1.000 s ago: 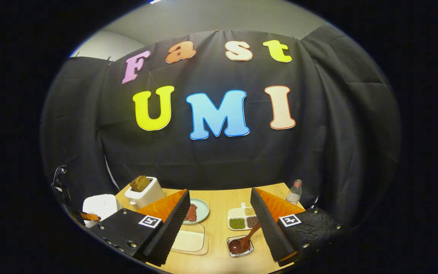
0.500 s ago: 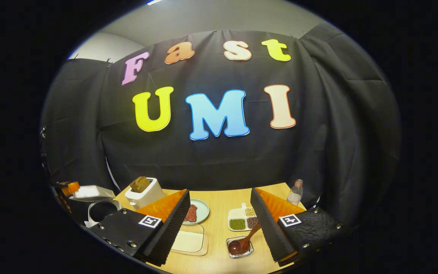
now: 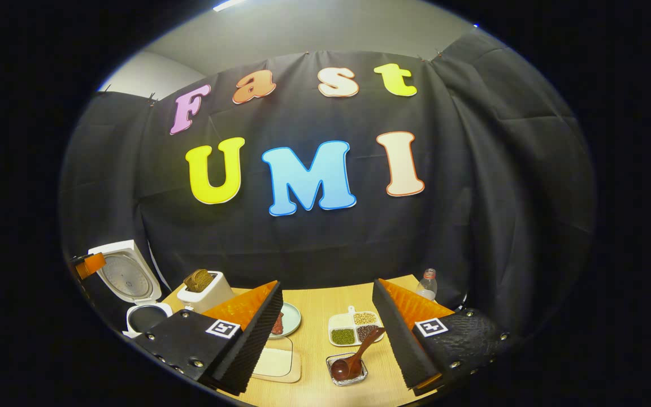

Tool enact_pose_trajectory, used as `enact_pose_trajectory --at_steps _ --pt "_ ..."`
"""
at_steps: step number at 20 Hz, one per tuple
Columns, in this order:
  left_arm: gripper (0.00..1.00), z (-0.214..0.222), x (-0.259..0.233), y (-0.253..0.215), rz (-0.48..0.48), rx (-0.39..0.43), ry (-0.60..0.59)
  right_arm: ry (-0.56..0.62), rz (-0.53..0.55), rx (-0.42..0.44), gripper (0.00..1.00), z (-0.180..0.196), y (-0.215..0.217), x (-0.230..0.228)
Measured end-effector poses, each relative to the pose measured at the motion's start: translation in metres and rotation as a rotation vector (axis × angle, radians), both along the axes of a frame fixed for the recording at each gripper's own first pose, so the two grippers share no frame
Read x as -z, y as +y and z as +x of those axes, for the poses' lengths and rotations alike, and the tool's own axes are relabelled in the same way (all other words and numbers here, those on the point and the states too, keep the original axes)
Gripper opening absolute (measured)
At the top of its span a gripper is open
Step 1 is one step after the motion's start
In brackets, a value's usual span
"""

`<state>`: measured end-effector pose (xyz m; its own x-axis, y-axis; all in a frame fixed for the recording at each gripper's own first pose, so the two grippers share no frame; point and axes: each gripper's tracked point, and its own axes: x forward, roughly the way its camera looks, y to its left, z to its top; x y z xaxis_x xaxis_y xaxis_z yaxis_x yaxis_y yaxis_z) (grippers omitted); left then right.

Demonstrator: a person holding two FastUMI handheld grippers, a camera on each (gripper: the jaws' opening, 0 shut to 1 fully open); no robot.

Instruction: Close the left gripper, press the button to open the rice cooker; take a wooden spoon from the chopstick holder with the right hand, scoop a spoonful of rice and pour it into the rice cooker, then put the wooden spoon back into the chopstick holder.

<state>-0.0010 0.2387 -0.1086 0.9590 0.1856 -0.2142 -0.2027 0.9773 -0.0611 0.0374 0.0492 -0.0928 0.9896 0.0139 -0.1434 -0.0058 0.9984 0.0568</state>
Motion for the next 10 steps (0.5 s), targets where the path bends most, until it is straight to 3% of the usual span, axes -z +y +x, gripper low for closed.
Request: enact_pose_trajectory --at_steps 6,10 --pt "0.94 0.006 -0.018 -0.027 -0.038 0.092 -0.064 0.007 0.046 0.054 0.97 0.002 -0.023 0.03" --pt "0.96 0.012 -0.026 -0.046 -0.014 0.13 -0.077 0.025 0.044 0.054 0.97 0.019 -0.039 0.057"
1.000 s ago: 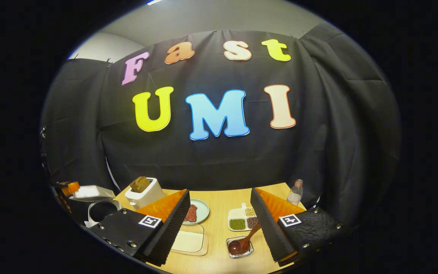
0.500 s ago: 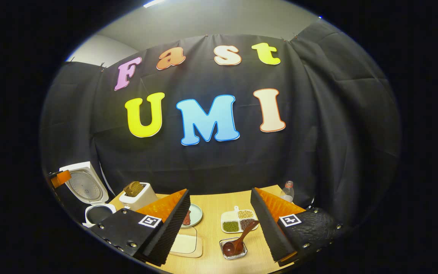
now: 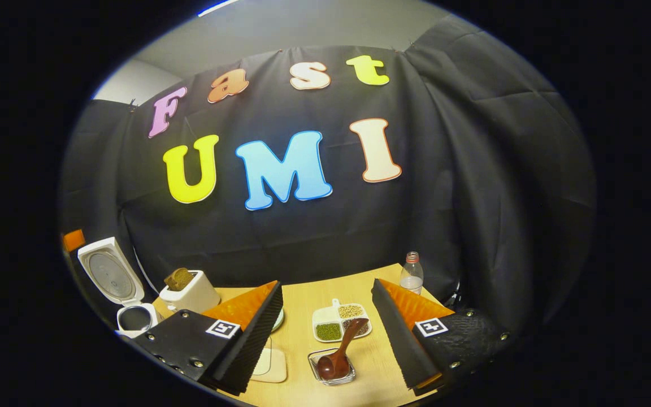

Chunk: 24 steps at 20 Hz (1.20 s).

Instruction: Close the left gripper, press the button to open the rice cooker; take a wooden spoon from the chopstick holder with the right hand, scoop a spoonful of rice and pour it into the rice cooker, then put the wooden spoon back into the chopstick holder.

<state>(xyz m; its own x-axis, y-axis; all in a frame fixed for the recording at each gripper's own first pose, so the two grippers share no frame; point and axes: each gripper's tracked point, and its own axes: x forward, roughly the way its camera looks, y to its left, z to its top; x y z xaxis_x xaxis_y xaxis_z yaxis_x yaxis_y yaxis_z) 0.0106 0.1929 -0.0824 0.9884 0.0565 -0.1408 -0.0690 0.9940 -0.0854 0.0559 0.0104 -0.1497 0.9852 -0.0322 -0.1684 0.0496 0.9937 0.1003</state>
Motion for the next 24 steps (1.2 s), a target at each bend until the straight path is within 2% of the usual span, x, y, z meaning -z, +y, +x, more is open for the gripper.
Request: enact_pose_trajectory --at_steps 10,13,17,22,23,24 --pt "0.96 0.008 -0.007 -0.045 0.048 -0.036 0.006 0.219 0.04 -0.082 0.97 0.052 -0.022 0.125" --pt "0.96 0.011 0.003 -0.061 0.045 -0.021 0.038 0.3 0.062 -0.101 0.97 0.062 -0.022 0.162" --pt "0.96 0.015 -0.005 -0.063 0.086 -0.035 0.041 0.327 0.078 -0.134 0.97 0.082 -0.017 0.184" --pt "0.96 0.017 -0.002 -0.062 0.088 -0.052 0.05 0.332 0.09 -0.188 0.96 0.101 -0.007 0.195" --pt "0.96 0.017 -0.001 -0.062 0.091 -0.055 0.051 0.337 0.085 -0.183 0.91 0.099 -0.008 0.197" --pt "0.96 0.015 -0.001 -0.061 0.094 -0.057 0.052 0.326 0.087 -0.169 0.71 0.099 -0.012 0.192"
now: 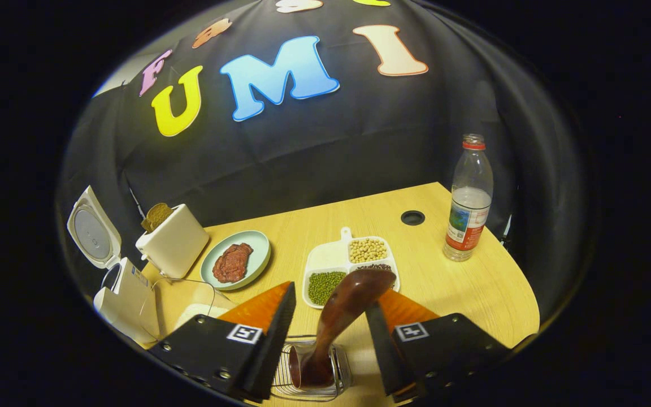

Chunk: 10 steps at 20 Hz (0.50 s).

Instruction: Close the left gripper, press the button to open the rice cooker; take a wooden spoon from the chopstick holder with the right hand, scoop a spoonful of rice and pour it into the rice cooker, then put the wooden spoon back into the chopstick holder.

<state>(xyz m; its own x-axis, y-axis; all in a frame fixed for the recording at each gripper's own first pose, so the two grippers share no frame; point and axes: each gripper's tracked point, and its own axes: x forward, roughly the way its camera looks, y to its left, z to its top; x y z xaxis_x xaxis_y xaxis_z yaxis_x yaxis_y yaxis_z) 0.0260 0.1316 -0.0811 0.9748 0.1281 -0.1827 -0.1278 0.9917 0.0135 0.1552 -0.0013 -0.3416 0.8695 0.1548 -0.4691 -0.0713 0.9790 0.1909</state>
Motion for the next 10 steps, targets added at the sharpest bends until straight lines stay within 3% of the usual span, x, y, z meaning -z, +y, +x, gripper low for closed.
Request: enact_pose_trajectory --at_steps 1,2,3,5,6,7,8,9,10 --pt "0.96 0.0 0.001 0.0 0.003 -0.001 0.0 -0.012 -0.004 0.026 0.62 0.001 -0.004 -0.005" --pt "0.96 0.0 0.001 0.0 0.005 -0.001 -0.001 -0.022 -0.001 0.046 0.44 -0.002 -0.008 -0.009" --pt "0.96 -0.001 0.001 0.001 0.005 0.0 0.0 -0.019 0.005 0.043 0.38 -0.004 -0.005 -0.01" --pt "0.96 0.0 0.004 -0.001 -0.003 0.005 0.002 -0.023 0.002 0.022 0.37 -0.009 0.0 -0.012" --pt "0.96 -0.001 0.004 -0.003 -0.007 0.009 0.001 -0.021 -0.01 0.016 0.3 -0.011 0.002 -0.012" --pt "0.96 0.0 0.004 -0.004 -0.01 0.013 -0.001 -0.032 0.002 0.007 0.3 -0.014 0.007 -0.015" --pt "0.96 0.0 0.003 -0.005 -0.011 0.017 -0.004 -0.032 -0.015 -0.001 0.21 -0.015 0.01 -0.016" --pt "0.96 0.0 0.003 -0.006 -0.012 0.022 -0.006 -0.038 -0.023 -0.01 0.21 -0.018 0.012 -0.017" --pt "0.96 -0.002 0.0 -0.006 -0.011 0.023 -0.009 -0.042 -0.035 -0.017 0.13 -0.017 0.018 -0.02"
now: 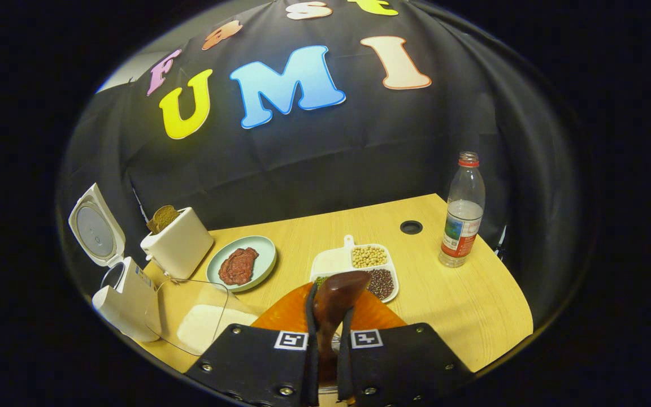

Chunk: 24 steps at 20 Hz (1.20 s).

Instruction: Close the left gripper, press the button to open the rice cooker; take a wooden spoon from the chopstick holder with the right hand, scoop a spoonful of rice and pour it into the rice cooker, then put the wooden spoon back into the chopstick holder.

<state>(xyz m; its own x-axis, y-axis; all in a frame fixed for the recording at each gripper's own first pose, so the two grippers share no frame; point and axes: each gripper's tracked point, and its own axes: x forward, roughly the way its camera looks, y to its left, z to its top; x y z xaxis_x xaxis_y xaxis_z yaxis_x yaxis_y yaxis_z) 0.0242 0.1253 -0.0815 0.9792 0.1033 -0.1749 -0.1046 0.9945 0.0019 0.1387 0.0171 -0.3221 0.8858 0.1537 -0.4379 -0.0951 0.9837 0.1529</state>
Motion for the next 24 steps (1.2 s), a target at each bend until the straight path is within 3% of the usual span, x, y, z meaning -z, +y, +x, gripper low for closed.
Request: enact_pose_trajectory --at_steps 3,12,16,20,24 --pt "0.96 -0.005 -0.004 0.003 0.007 0.001 -0.013 -0.018 -0.006 -0.028 0.13 -0.01 0.013 -0.012" --pt "0.96 -0.023 -0.018 0.008 -0.009 0.003 -0.06 -0.147 0.073 -0.052 0.13 -0.028 0.036 -0.112" --pt "0.96 -0.027 -0.022 0.002 -0.001 0.034 -0.079 -0.199 0.126 -0.132 0.13 -0.036 0.074 -0.149" --pt "0.96 -0.033 -0.021 0.004 -0.021 0.055 -0.078 -0.194 0.166 -0.207 0.13 -0.033 0.123 -0.146" --pt "0.96 -0.036 -0.028 0.016 0.01 0.052 -0.097 -0.184 0.159 -0.221 0.13 -0.02 0.158 -0.116"
